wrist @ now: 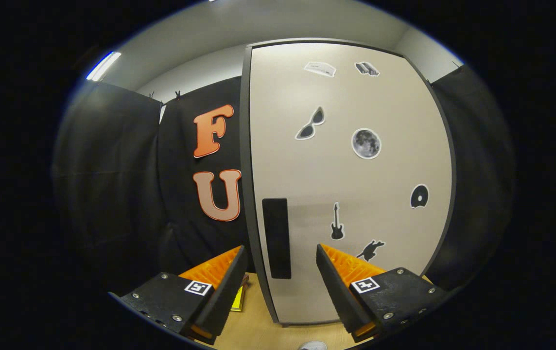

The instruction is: Open the shoe cabinet door, grab the shoes and put them into the shoe cabinet, then close the shoe cabinet door.

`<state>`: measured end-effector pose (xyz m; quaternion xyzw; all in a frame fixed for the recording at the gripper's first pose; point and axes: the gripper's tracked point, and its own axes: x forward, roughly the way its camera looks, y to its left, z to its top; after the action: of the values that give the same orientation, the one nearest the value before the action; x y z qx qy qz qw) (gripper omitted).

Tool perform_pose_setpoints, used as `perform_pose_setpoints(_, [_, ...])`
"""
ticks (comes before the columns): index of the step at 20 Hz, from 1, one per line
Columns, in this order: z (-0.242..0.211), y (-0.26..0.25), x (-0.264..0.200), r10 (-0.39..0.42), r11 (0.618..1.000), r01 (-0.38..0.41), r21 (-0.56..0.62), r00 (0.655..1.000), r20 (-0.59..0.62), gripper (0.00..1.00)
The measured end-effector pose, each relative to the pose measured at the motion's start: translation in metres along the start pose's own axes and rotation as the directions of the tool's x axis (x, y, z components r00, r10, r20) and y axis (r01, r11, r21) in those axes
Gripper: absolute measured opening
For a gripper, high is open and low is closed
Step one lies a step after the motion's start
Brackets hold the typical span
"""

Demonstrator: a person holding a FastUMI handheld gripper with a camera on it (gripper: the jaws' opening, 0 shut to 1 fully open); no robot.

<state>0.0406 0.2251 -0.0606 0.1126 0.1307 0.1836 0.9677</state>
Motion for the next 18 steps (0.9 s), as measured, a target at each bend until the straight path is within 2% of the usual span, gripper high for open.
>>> perform_pose_setpoints(3, [-0.007,0.005,0.021,-0.018,1.0,0.018,-0.017,1.0,-0.005,0.84])
perform_pose_setpoints(9, [-0.027,0.001,0.044,-0.062,0.997,0.06,-0.044,0.997,-0.035,0.67])
perform_pose_setpoints(10, [-0.03,-0.005,0.047,-0.089,0.995,0.087,-0.053,0.995,-0.034,0.61])
perform_pose_setpoints(11, [-0.035,-0.006,0.049,-0.095,0.995,0.093,-0.046,0.994,-0.047,0.57])
perform_pose_setpoints(12, [-0.042,-0.003,0.051,-0.092,0.996,0.09,-0.026,0.993,-0.068,0.47])
perform_pose_setpoints(14, [-0.04,-0.003,0.05,-0.101,0.995,0.099,-0.023,0.993,-0.063,0.37])
perform_pose_setpoints(16, [-0.041,-0.002,0.05,-0.114,0.993,0.112,-0.03,0.991,-0.065,0.34])
perform_pose_setpoints(18, [-0.041,-0.003,0.048,-0.118,0.993,0.117,-0.018,0.99,-0.081,0.27])
